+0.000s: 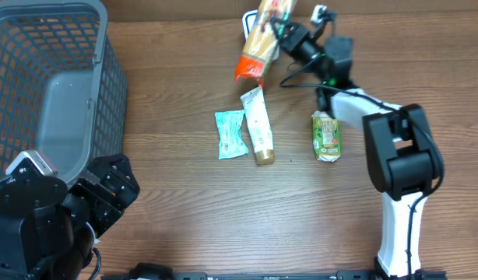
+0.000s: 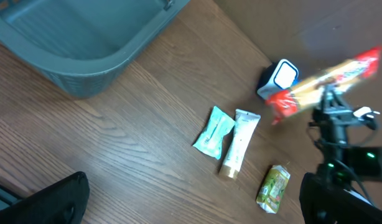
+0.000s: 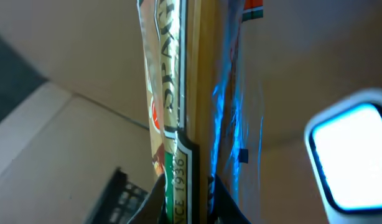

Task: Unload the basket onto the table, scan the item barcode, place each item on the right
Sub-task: 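Lift the spaghetti pack and carry it off to the right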

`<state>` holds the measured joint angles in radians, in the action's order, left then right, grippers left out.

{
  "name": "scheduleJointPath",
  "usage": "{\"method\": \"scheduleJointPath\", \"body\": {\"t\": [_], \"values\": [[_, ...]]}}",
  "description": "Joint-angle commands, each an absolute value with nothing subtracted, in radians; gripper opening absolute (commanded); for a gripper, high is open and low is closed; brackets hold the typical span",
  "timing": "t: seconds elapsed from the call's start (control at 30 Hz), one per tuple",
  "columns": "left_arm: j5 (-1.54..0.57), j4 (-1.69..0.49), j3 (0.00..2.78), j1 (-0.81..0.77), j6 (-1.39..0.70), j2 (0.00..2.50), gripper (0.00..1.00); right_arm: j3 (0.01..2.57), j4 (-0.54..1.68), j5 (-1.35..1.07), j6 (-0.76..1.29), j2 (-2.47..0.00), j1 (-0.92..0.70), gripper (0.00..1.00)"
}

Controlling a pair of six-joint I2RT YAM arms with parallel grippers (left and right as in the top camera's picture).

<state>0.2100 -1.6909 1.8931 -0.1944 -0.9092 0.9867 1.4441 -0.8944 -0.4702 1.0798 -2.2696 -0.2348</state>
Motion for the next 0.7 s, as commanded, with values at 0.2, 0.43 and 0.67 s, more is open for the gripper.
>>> {"method": "scheduleJointPath", "body": {"t": [0.2,0.43,0.67], "values": [[0.21,-1.689,1.898,-0.186,-0.894,0.988,1.0,1.495,-0.709,-0.57,1.084,-2.031,0.024,0.04],[0.21,-1.689,1.898,-0.186,-0.894,0.988,1.0,1.495,-0.266,-0.57,0.912,-1.924,0.25,0.04],[0.21,-1.689,1.898,-0.186,-0.894,0.988,1.0,1.494,0.058,-0.579,0.827,-1.911,0.525,0.04]]}}
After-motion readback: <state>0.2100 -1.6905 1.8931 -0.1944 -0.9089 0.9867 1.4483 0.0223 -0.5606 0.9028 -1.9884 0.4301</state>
